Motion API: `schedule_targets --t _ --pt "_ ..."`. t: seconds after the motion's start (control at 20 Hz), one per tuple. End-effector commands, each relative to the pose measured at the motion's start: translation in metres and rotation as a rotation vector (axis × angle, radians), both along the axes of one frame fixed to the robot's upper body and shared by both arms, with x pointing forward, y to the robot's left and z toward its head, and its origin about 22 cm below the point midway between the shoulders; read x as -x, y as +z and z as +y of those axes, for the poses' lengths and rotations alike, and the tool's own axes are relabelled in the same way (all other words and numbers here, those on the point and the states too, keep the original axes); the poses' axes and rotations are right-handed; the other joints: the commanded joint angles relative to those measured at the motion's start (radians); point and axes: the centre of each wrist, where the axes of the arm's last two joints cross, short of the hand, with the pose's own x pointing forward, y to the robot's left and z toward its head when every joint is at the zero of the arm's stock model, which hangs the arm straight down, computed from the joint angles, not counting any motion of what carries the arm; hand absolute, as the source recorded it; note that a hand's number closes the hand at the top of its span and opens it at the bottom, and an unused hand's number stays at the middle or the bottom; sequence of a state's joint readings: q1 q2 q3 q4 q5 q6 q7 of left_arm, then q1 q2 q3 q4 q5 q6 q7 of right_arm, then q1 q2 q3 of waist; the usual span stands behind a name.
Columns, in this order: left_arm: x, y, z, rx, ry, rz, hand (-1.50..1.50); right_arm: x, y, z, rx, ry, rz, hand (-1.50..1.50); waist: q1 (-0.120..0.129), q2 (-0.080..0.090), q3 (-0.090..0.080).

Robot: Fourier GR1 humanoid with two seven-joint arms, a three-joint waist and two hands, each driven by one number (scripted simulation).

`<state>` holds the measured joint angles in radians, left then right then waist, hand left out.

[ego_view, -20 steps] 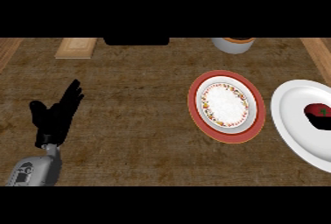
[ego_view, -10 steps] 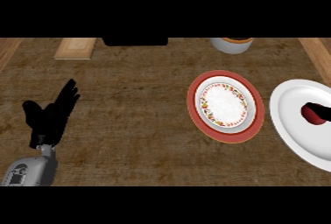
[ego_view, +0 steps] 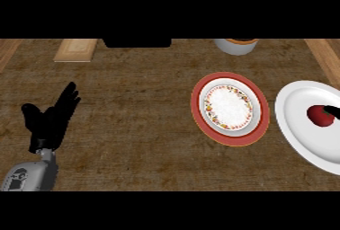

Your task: Pick the tomato from the plate and place it in the plate

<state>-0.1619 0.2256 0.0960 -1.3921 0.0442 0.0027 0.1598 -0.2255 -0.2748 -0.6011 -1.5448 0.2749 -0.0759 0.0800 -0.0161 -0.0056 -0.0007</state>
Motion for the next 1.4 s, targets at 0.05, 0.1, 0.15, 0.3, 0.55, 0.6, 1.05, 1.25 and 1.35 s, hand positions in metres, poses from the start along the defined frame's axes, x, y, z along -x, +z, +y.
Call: schedule_targets --t 0.05,0.1,0.15,0.3,0.55,0.6,1.05,1.25,1.35 --pt "0.013 -0.006 -0.001 -0.004 -0.014 -0.018 0.00 0.020 0.010 -0.003 -0.145 0.080 -0.009 -1.50 0.012 0.002 0.000" --pt "0.001 0.016 0.021 -0.008 -0.008 -0.004 0.00 0.026 0.010 -0.019 -0.158 0.079 -0.031 -1.50 0.011 0.003 0.001" --pt "0.005 -0.007 0.001 -0.013 -0.010 -0.023 0.00 0.031 0.003 -0.043 -0.150 0.073 -0.033 -1.50 0.012 0.005 0.001" --pt "0.005 -0.001 -0.004 0.011 -0.005 0.001 0.00 0.058 -0.012 -0.046 -0.107 0.072 -0.065 -1.50 0.011 0.005 0.001" --pt "-0.006 -0.004 0.003 -0.006 -0.017 -0.017 0.00 0.052 -0.012 -0.067 -0.085 0.050 -0.040 -1.50 0.014 0.006 0.001" --pt "0.002 0.002 -0.005 -0.014 -0.015 -0.023 0.00 0.063 -0.027 -0.059 -0.070 0.062 -0.044 -1.50 0.015 0.005 0.001" --pt "0.006 0.004 -0.005 -0.010 -0.012 -0.001 0.00 0.083 -0.011 -0.097 -0.055 -0.002 -0.014 -1.50 0.016 0.005 0.001" --pt "-0.008 0.000 0.010 0.007 -0.031 -0.014 0.00 0.093 -0.029 -0.096 -0.039 -0.019 0.037 -1.50 0.013 0.006 0.001" --pt "-0.003 0.009 -0.001 -0.005 -0.008 -0.010 0.00 0.104 -0.019 -0.122 -0.059 -0.019 0.051 -1.50 0.015 0.005 0.001"
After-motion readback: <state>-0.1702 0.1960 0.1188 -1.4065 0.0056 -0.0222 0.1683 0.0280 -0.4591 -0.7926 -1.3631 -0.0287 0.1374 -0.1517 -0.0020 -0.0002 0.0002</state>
